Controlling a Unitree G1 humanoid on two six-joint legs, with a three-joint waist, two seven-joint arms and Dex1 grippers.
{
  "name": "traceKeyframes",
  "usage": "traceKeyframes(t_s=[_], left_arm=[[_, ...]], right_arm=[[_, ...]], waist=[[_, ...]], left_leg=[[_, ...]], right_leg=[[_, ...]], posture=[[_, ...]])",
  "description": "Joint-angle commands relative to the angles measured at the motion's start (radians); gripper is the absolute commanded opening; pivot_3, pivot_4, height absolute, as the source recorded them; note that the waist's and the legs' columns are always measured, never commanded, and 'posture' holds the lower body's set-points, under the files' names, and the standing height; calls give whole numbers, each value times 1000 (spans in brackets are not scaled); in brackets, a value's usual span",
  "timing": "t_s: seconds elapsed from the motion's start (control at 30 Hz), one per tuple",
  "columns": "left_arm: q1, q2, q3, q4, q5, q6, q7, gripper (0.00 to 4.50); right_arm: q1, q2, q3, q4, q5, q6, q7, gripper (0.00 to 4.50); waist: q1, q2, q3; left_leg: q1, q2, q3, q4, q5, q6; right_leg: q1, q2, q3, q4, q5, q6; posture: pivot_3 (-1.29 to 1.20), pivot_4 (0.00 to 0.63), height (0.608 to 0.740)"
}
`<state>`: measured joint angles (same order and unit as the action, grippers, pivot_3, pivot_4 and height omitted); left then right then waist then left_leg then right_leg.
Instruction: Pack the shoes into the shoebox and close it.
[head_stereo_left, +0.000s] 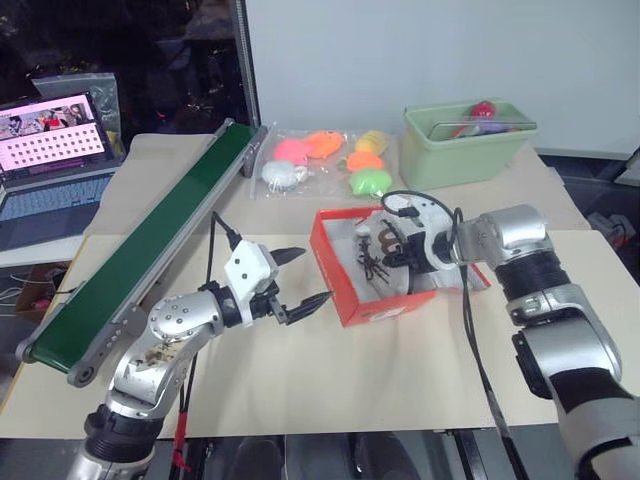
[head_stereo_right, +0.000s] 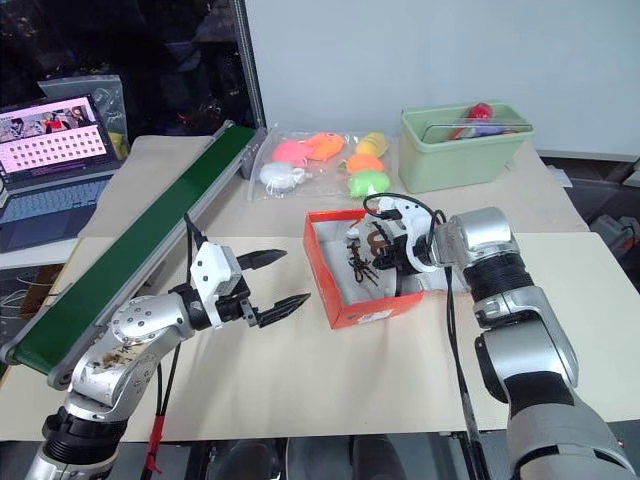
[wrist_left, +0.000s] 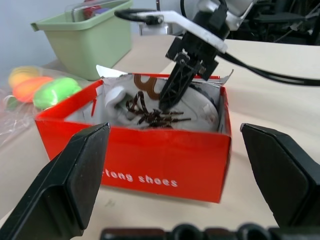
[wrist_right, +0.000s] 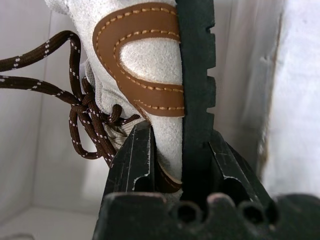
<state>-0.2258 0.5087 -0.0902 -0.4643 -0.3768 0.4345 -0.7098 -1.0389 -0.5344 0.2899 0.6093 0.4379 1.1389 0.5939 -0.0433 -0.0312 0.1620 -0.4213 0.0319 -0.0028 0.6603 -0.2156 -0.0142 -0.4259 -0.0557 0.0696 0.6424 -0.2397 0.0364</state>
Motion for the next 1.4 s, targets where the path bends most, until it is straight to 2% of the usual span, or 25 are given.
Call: traceKeyframes(t_s=[0.03,0.27,0.3,0.5,0.63,0.77,0.9,0.97,1.03,1.13,1.4], left_arm=[[-4,2,15,-45,-3,-6,13,4500],[-9,-3,10,-52,-4,-3,27,4500],[-10,-3,10,-51,-5,-3,29,4500],[-18,-2,27,-21,3,-14,38,4500],[-17,-8,82,32,25,-22,92,4500],[-41,-39,242,153,51,1,261,4500],[-56,-29,360,190,16,33,317,4500],[-34,25,423,229,13,32,289,4500],[-2,114,487,315,30,12,242,4500],[11,188,524,377,20,1,200,4500],[39,206,559,443,18,-40,177,4500]], right_arm=[[-32,15,-32,1,-42,-30,33,1914],[-52,50,-88,-57,-59,-18,49,4330],[-56,52,-91,-74,-60,-12,53,4484],[-98,13,-92,-192,-85,-27,85,4484],[-123,-14,-134,-298,-73,-18,88,4484],[-1,-31,-245,-601,14,-132,143,4484],[222,-25,-317,-930,140,-212,227,4484],[361,8,-299,-1053,158,-243,204,4484],[487,93,-235,-1090,91,-338,113,4484],[569,155,-156,-1070,12,-429,67,4484],[577,219,-84,-959,-84,-508,12,4484]], waist=[[0,0,0],[0,0,0],[0,0,0],[-1,2,1],[0,2,1],[1,2,1],[4,2,2],[5,2,2],[0,1,1],[-13,2,2],[3,1,2]], left_leg=[[0,0,0,0,0,0],[0,0,0,0,0,0],[0,0,0,0,0,0],[0,0,0,0,0,0],[0,0,0,0,0,0],[0,0,-1,0,0,0],[-1,0,-3,0,0,0],[-1,0,-3,0,0,0],[0,0,-3,0,0,0],[5,1,-1,0,0,0],[7,0,0,1,1,-1]], right_leg=[[0,0,0,0,0,0],[0,0,0,1,0,0],[0,0,0,1,0,0],[0,0,0,1,0,0],[0,0,0,1,0,0],[0,0,-1,1,0,0],[0,0,-2,0,0,0],[0,-1,-2,0,0,0],[1,-1,-3,0,0,1],[2,0,0,5,0,0],[3,-1,-1,4,0,0]], posture=[[0,150,729],[0,150,729],[0,150,729],[0,150,729],[0,150,729],[0,150,729],[0,150,729],[0,150,729],[0,150,729],[0,150,729],[0,150,729]])
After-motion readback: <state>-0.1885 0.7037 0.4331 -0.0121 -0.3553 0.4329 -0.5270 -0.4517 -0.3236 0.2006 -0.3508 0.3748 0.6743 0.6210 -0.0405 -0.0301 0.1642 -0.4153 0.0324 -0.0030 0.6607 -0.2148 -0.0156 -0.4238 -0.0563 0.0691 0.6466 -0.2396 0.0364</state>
